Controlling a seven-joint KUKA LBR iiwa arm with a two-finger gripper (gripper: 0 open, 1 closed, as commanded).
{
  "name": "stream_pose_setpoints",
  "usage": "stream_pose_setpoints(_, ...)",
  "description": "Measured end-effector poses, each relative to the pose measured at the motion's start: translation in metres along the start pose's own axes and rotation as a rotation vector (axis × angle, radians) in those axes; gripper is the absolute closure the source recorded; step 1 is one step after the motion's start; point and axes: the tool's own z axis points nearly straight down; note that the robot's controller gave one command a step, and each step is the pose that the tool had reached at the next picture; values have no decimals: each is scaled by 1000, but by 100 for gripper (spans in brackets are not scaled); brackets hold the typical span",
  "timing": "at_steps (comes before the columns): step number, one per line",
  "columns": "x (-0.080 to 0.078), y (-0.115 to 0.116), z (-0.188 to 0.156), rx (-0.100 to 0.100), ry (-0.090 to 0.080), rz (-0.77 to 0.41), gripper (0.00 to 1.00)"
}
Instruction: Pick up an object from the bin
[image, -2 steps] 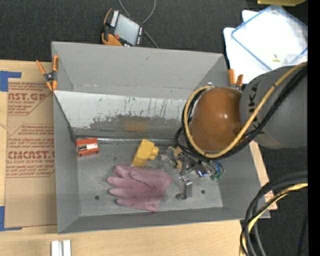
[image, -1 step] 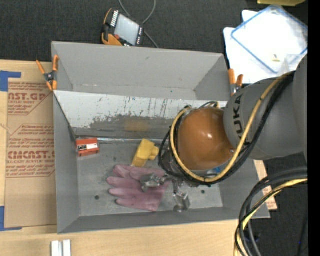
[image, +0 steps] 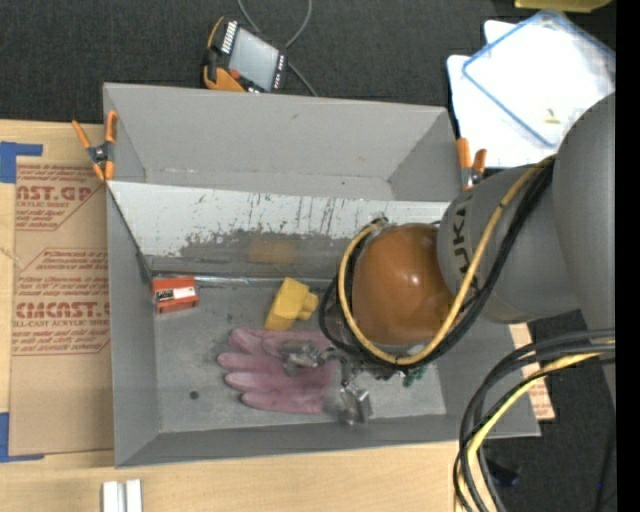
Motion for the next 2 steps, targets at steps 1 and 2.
stream_pose_setpoints(1,-20,0,1,-17,7,-687,100)
stream_pose_setpoints(2,-20,0,1,-17,7,-685,100)
